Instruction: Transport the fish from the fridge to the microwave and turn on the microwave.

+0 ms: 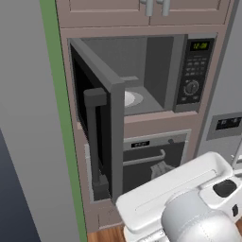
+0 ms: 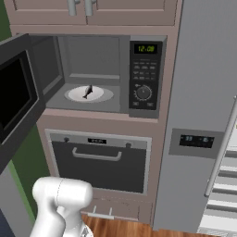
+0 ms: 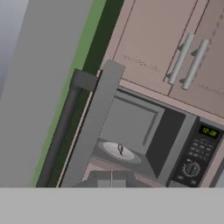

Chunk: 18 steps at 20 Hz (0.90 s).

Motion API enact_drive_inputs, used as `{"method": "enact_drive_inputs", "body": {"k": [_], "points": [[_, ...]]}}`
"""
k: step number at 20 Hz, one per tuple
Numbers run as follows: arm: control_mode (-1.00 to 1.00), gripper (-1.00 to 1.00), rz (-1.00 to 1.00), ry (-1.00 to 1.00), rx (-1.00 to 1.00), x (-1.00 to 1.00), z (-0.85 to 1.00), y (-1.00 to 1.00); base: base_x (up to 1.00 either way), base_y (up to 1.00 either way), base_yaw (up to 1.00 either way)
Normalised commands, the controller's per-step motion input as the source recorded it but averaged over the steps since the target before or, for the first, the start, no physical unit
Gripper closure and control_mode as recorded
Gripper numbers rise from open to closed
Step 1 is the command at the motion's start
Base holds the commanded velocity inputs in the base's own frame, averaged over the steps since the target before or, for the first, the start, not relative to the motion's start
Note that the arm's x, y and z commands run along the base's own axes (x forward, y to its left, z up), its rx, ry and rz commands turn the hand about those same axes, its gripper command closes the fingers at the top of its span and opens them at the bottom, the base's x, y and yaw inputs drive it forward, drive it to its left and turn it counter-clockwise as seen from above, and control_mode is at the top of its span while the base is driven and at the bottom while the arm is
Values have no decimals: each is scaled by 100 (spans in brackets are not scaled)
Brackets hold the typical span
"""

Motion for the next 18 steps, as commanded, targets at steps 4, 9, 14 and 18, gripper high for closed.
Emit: {"method": "enact_drive_inputs", "body": {"k": [4, 9, 14, 18], "points": [[-100, 100, -2, -8, -4, 0, -21, 17, 0, 0, 0], [-100, 100, -4, -5, -3, 5, -20, 15, 0, 0, 0], [-100, 100, -6, -3, -2, 25, -21, 13, 0, 0, 0], [-100, 100, -9, 0, -2, 46, -22, 18, 0, 0, 0]]}}
